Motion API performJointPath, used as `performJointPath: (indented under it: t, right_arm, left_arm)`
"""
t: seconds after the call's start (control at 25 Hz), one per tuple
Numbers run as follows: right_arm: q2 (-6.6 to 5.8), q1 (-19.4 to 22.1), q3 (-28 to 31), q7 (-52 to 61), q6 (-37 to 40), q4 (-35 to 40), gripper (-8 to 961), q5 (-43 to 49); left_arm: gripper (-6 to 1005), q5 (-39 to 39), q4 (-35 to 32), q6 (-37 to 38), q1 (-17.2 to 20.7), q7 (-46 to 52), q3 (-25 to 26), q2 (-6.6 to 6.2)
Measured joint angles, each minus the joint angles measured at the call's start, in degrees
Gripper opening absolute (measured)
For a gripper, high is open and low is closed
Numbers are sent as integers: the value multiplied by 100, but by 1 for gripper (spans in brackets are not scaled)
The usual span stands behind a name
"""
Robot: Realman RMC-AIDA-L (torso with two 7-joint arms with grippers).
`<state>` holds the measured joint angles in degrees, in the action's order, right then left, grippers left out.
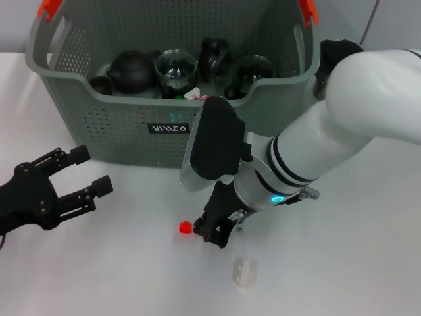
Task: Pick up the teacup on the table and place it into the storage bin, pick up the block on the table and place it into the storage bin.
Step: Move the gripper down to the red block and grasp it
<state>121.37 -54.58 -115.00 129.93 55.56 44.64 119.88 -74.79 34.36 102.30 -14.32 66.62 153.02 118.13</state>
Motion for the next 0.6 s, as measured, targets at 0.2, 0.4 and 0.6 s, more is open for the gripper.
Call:
performJointPath:
  t: [0.2, 0.4, 0.6]
  right_arm:
    - [-4, -32, -1, 64, 34, -19, 64, -1]
    - [-23, -35, 14, 68, 54, -21, 40, -65]
    - [-63, -34, 125, 235, 278, 35, 31, -66]
  left_arm:
    - [825, 0, 0, 0, -8, 0, 7, 0]
    - [825, 0, 0, 0, -8, 0, 7, 1]
    - [825, 0, 0, 0, 7, 0, 17, 7]
